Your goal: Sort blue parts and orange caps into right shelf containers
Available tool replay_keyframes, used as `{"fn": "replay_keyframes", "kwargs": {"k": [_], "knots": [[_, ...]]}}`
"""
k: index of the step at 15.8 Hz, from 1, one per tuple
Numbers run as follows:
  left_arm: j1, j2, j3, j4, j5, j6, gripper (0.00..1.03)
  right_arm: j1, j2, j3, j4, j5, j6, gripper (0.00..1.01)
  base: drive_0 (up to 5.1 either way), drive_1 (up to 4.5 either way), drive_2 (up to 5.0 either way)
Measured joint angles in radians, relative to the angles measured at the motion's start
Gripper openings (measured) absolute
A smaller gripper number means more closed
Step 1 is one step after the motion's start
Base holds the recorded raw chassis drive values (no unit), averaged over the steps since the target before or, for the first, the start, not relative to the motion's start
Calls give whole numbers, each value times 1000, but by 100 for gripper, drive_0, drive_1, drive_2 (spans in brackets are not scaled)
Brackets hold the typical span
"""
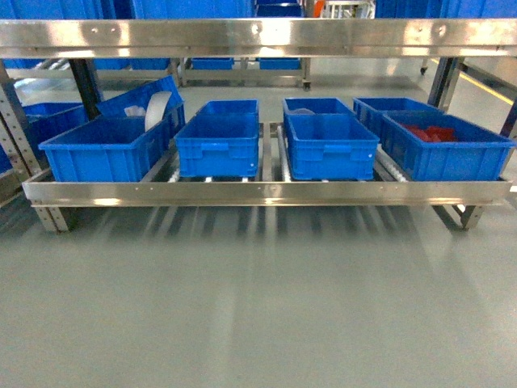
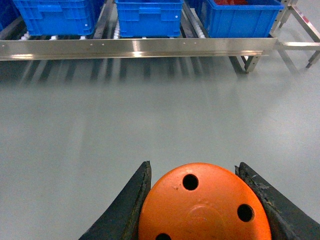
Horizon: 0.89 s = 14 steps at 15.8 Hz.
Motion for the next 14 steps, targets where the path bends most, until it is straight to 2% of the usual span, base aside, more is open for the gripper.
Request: {"fn": "replay_keyframes", "kwargs": {"k": [14], "knots": [[0, 0, 0, 0, 0, 0, 44, 0, 0, -1, -2, 0, 0, 43, 0, 0, 0]]}}
